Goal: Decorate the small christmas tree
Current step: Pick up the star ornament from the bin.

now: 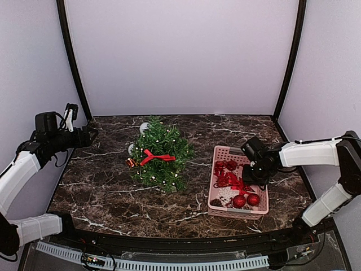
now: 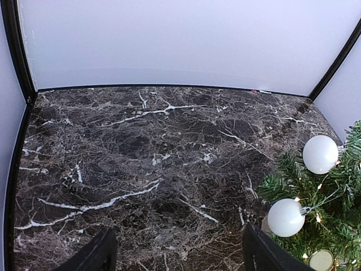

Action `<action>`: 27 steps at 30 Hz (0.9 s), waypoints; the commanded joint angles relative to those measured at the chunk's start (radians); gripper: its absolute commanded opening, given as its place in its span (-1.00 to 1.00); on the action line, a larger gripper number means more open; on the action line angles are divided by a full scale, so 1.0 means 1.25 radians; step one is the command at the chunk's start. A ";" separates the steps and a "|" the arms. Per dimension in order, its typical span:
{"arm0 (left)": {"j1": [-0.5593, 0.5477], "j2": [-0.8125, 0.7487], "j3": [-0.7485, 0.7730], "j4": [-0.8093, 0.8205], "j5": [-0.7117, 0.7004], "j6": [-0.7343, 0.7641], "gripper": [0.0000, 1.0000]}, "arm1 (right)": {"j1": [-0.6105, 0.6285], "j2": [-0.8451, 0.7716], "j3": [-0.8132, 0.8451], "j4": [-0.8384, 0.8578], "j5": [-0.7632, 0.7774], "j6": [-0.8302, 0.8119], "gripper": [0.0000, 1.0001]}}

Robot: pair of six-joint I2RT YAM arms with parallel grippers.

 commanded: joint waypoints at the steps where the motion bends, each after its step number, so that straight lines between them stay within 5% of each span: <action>1: 0.003 -0.005 -0.008 0.016 0.002 0.013 0.58 | -0.008 0.038 -0.041 0.077 -0.056 0.023 -0.20; 10: 0.003 -0.009 -0.009 0.016 0.004 0.013 0.58 | -0.009 -0.016 -0.085 0.286 -0.111 0.048 -0.36; 23: 0.003 -0.019 -0.012 0.013 0.005 0.013 0.58 | 0.017 -0.065 -0.016 0.121 0.022 0.019 -0.34; 27: 0.003 -0.020 -0.012 0.013 0.005 0.015 0.58 | 0.035 -0.023 0.022 0.104 0.036 0.012 -0.63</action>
